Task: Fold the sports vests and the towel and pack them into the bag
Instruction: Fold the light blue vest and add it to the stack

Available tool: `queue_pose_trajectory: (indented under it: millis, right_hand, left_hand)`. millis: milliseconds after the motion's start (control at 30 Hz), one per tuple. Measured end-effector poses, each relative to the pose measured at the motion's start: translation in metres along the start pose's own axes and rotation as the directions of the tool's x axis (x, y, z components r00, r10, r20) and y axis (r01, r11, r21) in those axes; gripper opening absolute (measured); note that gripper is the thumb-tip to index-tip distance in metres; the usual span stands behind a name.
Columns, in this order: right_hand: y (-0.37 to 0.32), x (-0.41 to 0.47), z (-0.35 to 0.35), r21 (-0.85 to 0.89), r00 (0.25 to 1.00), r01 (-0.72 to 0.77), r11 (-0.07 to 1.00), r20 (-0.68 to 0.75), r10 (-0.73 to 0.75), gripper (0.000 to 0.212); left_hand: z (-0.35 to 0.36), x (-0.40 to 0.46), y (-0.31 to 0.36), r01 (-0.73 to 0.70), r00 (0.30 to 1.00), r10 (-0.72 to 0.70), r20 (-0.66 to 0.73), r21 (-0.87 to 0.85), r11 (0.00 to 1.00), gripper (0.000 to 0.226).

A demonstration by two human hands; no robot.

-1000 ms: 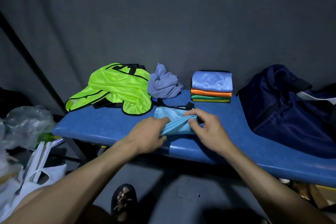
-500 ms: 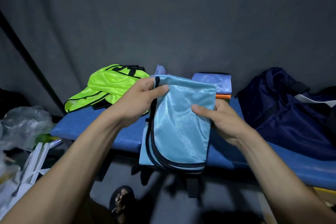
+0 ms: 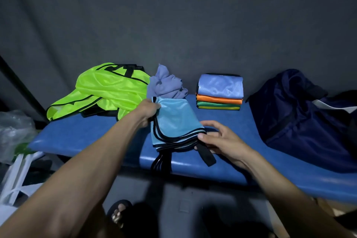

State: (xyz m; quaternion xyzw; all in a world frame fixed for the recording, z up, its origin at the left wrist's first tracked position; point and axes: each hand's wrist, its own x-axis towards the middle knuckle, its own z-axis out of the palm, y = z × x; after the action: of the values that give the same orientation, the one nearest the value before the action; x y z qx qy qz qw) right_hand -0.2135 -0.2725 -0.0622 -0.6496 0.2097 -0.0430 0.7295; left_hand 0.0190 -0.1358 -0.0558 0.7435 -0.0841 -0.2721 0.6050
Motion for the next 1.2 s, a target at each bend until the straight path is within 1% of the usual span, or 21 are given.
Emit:
queue_pose_trajectory:
  millis: [67,133,233,333,467,567,667,733,767,800,833,867,900,933,967,1000,1033,1067,1100,1133,1200]
  right_hand:
    - [0.007,-0.001,-0.005,-0.088,0.998,0.063,0.994,-0.018,-0.065,0.032]
    - [0.01,-0.001,-0.007,-0.162,0.996,0.091,0.983,-0.005,-0.093,0.024]
    - [0.011,0.001,-0.008,-0.197,0.994,0.111,0.974,0.004,-0.113,0.018]
    - [0.015,0.003,-0.01,-0.214,0.991,0.131,0.968,0.007,-0.133,0.019]
    - [0.019,0.004,-0.012,-0.284,0.985,0.168,0.944,0.001,-0.175,0.021]
    - [0.022,0.005,-0.014,-0.333,0.968,0.23,0.915,-0.016,-0.249,0.021]
    - [0.025,0.003,-0.019,-0.451,0.953,0.26,0.854,-0.02,-0.301,0.023]
    - [0.028,0.0,-0.019,-0.529,0.947,0.263,0.807,-0.018,-0.321,0.023]
    - [0.028,-0.001,-0.019,-0.548,0.944,0.262,0.794,-0.023,-0.328,0.023]
    - [0.028,-0.001,-0.018,-0.566,0.942,0.259,0.782,-0.029,-0.333,0.023]
    - [0.027,-0.002,-0.017,-0.592,0.941,0.255,0.764,-0.031,-0.337,0.023]
    - [0.026,-0.004,-0.018,-0.625,0.939,0.253,0.739,-0.025,-0.342,0.023]
    - [0.023,-0.006,-0.018,-0.66,0.936,0.259,0.705,-0.009,-0.353,0.025]
    - [0.021,-0.01,-0.019,-0.699,0.931,0.27,0.662,0.014,-0.365,0.029]
    - [0.017,-0.015,-0.02,-0.742,0.927,0.281,0.608,0.046,-0.372,0.034]
    - [0.014,-0.022,-0.021,-0.786,0.925,0.289,0.546,0.083,-0.37,0.04]
    - [0.011,-0.029,-0.021,-0.833,0.926,0.293,0.469,0.125,-0.356,0.046]
    - [0.009,-0.036,-0.02,-0.883,0.927,0.293,0.367,0.169,-0.334,0.054]
    - [0.01,-0.042,-0.019,-0.924,0.925,0.298,0.24,0.216,-0.314,0.061]
    - [0.014,-0.047,-0.017,-0.945,0.916,0.309,0.108,0.265,-0.303,0.066]
    - [0.027,-0.051,-0.012,-0.936,0.886,0.337,-0.107,0.353,-0.3,0.068]
  left_hand:
    - [0.002,0.003,-0.003,0.019,1.0,-0.019,0.019,-0.003,1.0,0.023]
    - [0.005,0.003,-0.006,0.031,0.999,-0.029,0.042,-0.026,0.999,0.023]
    - [0.01,0.004,-0.007,0.023,0.999,-0.021,0.051,-0.037,0.999,0.02]
    - [0.014,0.002,-0.006,0.009,1.0,-0.009,0.024,-0.012,1.0,0.015]
    - [0.014,0.003,-0.007,0.006,1.0,-0.006,0.022,0.006,1.0,0.021]
    - [0.013,0.009,-0.008,-0.025,0.999,0.024,0.025,0.075,0.997,0.014]
    - [0.014,0.015,-0.009,-0.114,0.993,0.11,0.031,0.214,0.97,0.011]
    - [0.014,0.017,-0.008,-0.188,0.982,0.183,0.049,0.35,0.918,0.009]
    - [0.014,0.018,-0.006,-0.215,0.976,0.209,0.063,0.439,0.872,0.008]
    - [0.013,0.017,-0.003,-0.23,0.971,0.225,0.076,0.543,0.808,0.008]
    - [0.012,0.015,0.0,-0.238,0.966,0.243,0.085,0.649,0.722,0.011]
    - [0.01,0.014,0.002,-0.251,0.956,0.278,0.092,0.744,0.619,0.02]
    - [0.008,0.012,0.004,-0.28,0.934,0.34,0.106,0.809,0.517,0.029]
    - [0.008,0.007,0.006,-0.337,0.894,0.427,0.133,0.829,0.447,0.038]
    - [0.01,-0.003,0.009,-0.428,0.84,0.51,0.184,0.802,0.417,0.043]
    - [0.014,-0.015,0.013,-0.546,0.78,0.565,0.269,0.733,0.405,0.041]
    - [0.019,-0.027,0.016,-0.653,0.727,0.58,0.368,0.631,0.418,0.031]
    - [0.024,-0.041,0.018,-0.716,0.693,0.548,0.469,0.536,0.447,0.021]
    - [0.029,-0.052,0.018,-0.744,0.667,0.488,0.563,0.473,0.471,0.017]
    - [0.032,-0.059,0.015,-0.76,0.64,0.43,0.637,0.439,0.479,0.018]
    - [0.034,-0.067,0.005,-0.755,0.627,0.31,0.714,0.46,0.467,0.022]
